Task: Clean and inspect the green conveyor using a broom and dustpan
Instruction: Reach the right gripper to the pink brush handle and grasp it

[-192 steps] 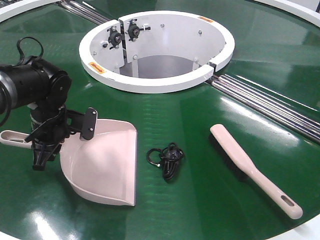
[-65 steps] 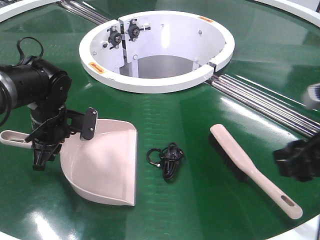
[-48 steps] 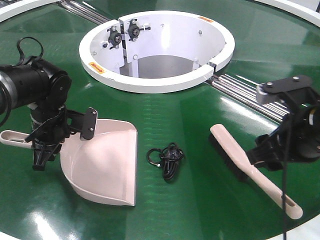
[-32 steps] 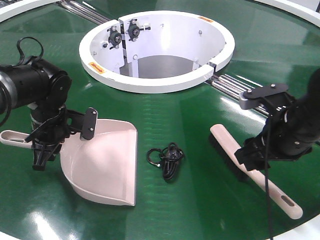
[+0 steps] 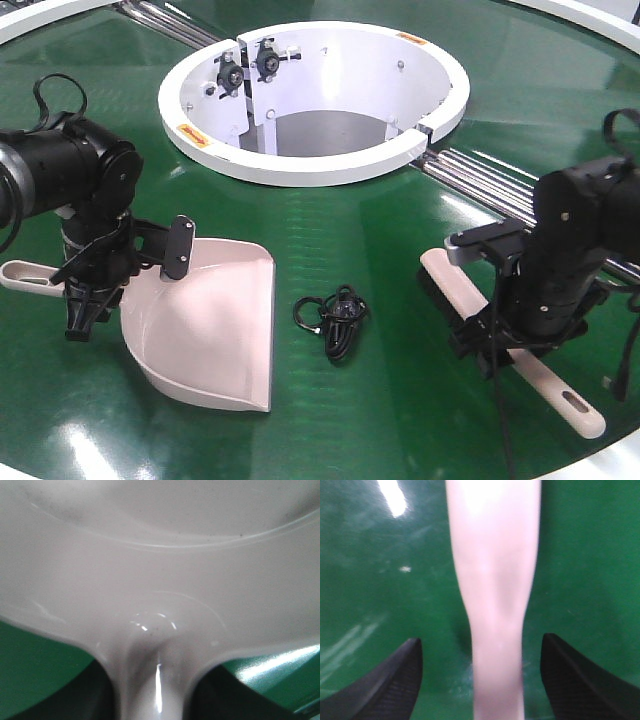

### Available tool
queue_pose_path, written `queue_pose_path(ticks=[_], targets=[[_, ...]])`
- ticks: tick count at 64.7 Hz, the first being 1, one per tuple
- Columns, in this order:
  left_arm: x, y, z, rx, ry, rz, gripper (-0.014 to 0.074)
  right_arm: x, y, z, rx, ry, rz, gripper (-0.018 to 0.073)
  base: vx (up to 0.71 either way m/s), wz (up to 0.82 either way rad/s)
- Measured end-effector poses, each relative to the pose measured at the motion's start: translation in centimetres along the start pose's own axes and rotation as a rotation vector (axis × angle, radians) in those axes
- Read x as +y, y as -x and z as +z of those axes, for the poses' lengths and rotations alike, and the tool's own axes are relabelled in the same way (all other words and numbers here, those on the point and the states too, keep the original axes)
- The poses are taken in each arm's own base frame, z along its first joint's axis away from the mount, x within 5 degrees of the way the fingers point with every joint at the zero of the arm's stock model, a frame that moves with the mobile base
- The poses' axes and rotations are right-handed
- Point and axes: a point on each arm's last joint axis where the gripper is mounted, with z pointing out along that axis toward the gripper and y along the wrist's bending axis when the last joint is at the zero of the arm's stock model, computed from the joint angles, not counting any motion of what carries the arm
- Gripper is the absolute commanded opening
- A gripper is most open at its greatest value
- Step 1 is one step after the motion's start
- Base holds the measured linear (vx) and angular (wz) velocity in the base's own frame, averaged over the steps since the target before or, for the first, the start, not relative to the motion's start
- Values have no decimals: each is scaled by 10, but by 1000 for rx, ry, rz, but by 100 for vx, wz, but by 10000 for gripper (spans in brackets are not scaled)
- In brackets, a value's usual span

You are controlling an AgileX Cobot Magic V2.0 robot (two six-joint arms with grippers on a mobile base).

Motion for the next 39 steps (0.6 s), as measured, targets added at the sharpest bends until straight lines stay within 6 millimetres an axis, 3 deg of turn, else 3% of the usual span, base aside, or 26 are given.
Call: queue_pose_path(ticks=[15,33,39], targets=[[0,0,0,0,0,0,-8,1,7,24,64,2,-6,339,0,0],[0,0,0,0,1,0,-8,1,9,32,76,2,-8,-11,0,0],[0,0,0,0,1,0,-8,1,9,27,61,1,-7,-11,0,0]])
